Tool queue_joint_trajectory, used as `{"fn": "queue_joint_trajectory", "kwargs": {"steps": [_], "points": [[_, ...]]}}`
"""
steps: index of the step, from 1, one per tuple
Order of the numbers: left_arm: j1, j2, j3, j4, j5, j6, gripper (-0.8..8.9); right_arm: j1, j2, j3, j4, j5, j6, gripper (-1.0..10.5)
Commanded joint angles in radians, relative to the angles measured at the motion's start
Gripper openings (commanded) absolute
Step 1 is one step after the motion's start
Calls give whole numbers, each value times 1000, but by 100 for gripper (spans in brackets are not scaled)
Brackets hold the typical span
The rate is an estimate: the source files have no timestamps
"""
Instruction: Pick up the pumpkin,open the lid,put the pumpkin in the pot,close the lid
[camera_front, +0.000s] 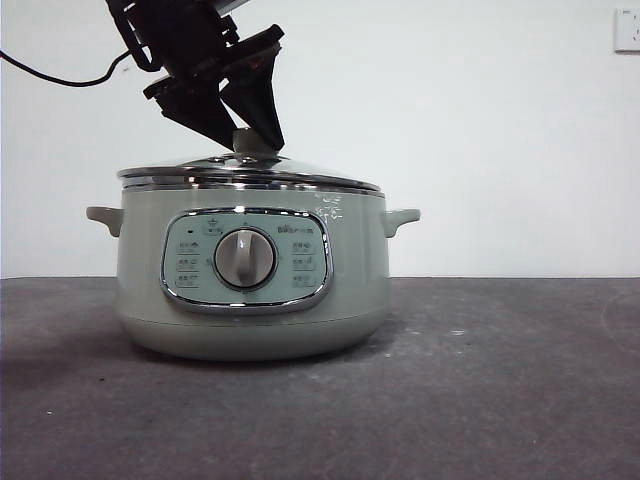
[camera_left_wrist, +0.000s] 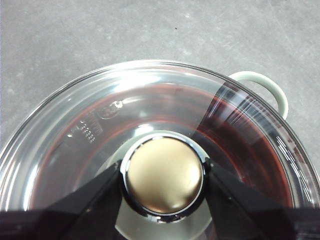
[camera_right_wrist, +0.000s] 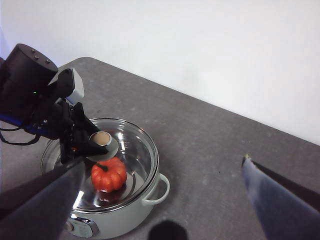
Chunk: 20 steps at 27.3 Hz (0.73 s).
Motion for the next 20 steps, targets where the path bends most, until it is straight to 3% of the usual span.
{"fn": "queue_joint_trajectory", "kwargs": {"steps": [1,3,5,7,8,20], "points": [[-1,-6,15,-1,3,14,-4,1,1,0,1,-2,9,536],[-1,-6,15,-8,2,13,60,1,1,0,-2,-4,9,536],[-1,-6,15,-8,2,6,266,2,1,0,-9,-5,9,536],[-2,-6,15,-8,8,3,533,2,1,0,-19,-5,9,536],[-2,-6,15,-8,12,3,582,2,1,0,-23,-5,9,536],[-16,-23,16,6,11,2,586,2,1,0,-66,-6,12,536]]}}
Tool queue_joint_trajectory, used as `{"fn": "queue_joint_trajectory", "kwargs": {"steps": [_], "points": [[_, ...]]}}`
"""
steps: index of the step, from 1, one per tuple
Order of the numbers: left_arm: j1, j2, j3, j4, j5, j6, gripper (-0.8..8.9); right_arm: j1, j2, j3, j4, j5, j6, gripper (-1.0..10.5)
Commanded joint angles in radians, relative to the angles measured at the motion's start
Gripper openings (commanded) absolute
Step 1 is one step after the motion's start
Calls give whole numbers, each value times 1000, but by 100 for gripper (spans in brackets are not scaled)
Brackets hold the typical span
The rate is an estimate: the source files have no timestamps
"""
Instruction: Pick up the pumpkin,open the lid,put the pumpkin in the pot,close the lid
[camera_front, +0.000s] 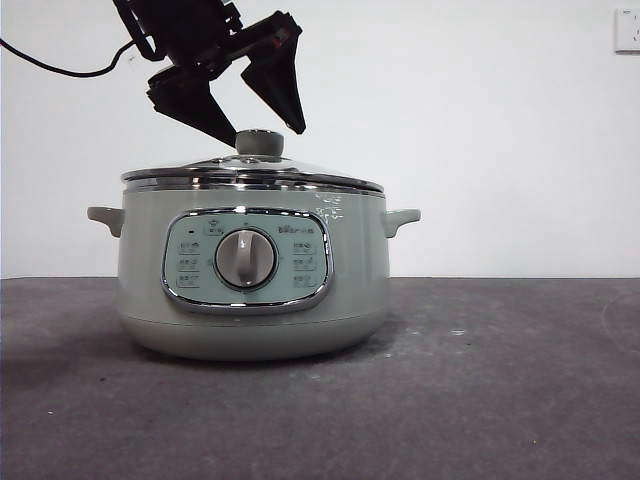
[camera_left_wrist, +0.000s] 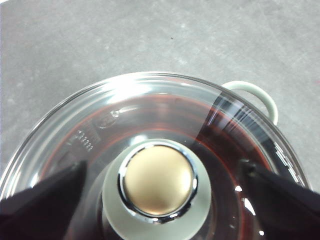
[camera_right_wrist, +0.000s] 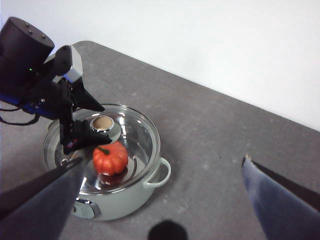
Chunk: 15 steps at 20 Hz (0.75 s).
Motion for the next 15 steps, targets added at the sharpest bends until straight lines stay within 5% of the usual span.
{"fn": "queue_joint_trajectory", "kwargs": {"steps": [1,15], "points": [[-7,-21,3,2,6,2,586,2,1,0,-8,-9,12,536],[-8,-337,3,-214,16,-11,585,2,16,0,-183,-244,32,534]]}}
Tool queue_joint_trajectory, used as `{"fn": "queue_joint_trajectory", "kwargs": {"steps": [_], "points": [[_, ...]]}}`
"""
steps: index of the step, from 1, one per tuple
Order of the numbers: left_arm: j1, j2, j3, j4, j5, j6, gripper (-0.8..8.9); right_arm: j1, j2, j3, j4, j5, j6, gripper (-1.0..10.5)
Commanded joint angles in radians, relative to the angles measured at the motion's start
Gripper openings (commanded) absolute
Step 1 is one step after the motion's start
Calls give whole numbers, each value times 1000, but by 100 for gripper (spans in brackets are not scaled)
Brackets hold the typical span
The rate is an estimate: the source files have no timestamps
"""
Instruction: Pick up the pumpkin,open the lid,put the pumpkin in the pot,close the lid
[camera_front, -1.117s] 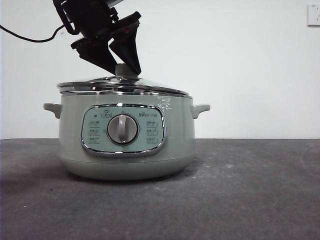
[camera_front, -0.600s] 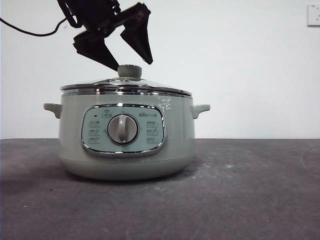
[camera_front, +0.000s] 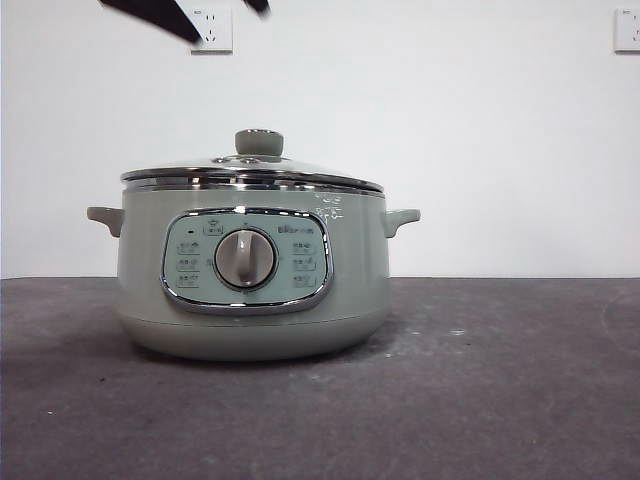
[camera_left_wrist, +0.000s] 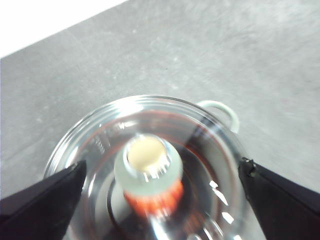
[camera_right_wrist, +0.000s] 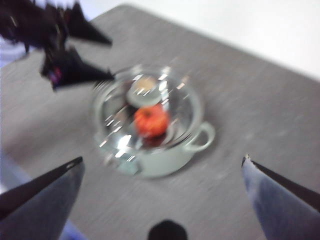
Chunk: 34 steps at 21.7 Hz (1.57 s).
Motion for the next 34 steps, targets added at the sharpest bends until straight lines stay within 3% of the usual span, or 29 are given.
{"fn": "queue_joint_trajectory", "kwargs": {"steps": [1,6,9,10,13,14,15,34], "points": [[-6,-87,3,-75,13,-16,585,2,16,0,-53,-76,17,534],[-5,-225,3,-226,89,-23,543,2,43,0,-151,-159,17,533],[-5,-288,3,-308,111,-23,396,2,63,0,-190,-203,17,531],[-5,-305,3,-335,111,-23,305,2,69,0,-202,-203,17,518],[-5,-336,3,-389,111,-23,21,2,80,-1,-227,-201,13,253],[-5,-341,3,-406,111,-23,-12,2,82,0,-227,-200,13,100],[-5,-346,3,-420,111,-23,-6,2,82,0,-227,-200,9,-7],[-5,-348,3,-448,106,-23,-4,1,77,0,-222,-196,28,-1]]}}
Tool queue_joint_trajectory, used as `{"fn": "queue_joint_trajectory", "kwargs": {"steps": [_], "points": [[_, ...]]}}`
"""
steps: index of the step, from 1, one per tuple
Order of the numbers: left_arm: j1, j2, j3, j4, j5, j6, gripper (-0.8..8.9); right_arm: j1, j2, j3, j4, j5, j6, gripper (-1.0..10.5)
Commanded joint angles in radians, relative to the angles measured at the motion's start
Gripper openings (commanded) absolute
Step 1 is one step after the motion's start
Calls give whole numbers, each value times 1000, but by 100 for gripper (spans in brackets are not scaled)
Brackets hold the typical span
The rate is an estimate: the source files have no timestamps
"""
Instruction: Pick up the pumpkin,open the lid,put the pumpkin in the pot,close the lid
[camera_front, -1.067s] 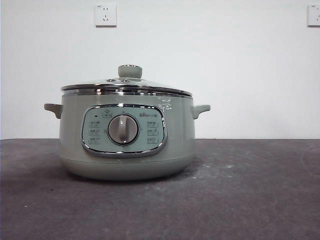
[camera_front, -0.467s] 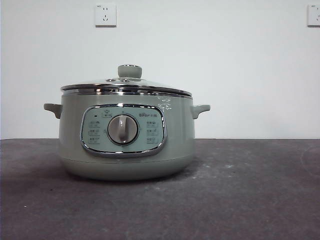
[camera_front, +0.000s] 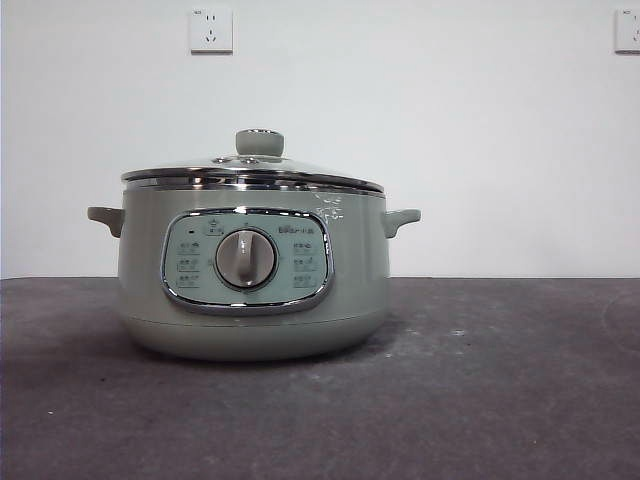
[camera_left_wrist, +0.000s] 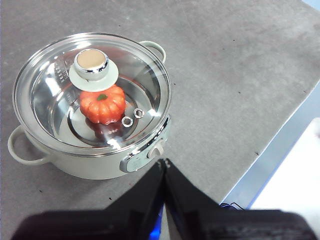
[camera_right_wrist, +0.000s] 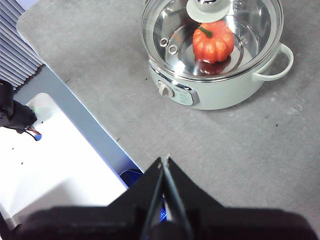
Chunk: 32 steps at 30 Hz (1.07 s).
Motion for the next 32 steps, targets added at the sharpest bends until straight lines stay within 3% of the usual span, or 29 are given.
{"fn": "queue_joint_trajectory", "kwargs": {"steps": [1,13,18,24,32], "points": [[-2,0,1,2,-3,-3,-4,1,-3,0,-11,0,9,-1],[1,-1,1,45,-8,-11,-4,1,-3,0,-11,0,9,-1],[34,-45,1,180,-58,5,-4,1,-3,0,-12,0,9,-1],[171,-160,0,353,-111,82,-4,1,-3,0,-12,0,9,-1],[402,-321,-16,382,-115,173,-4,1,-6,0,-11,0,10,-1]]}}
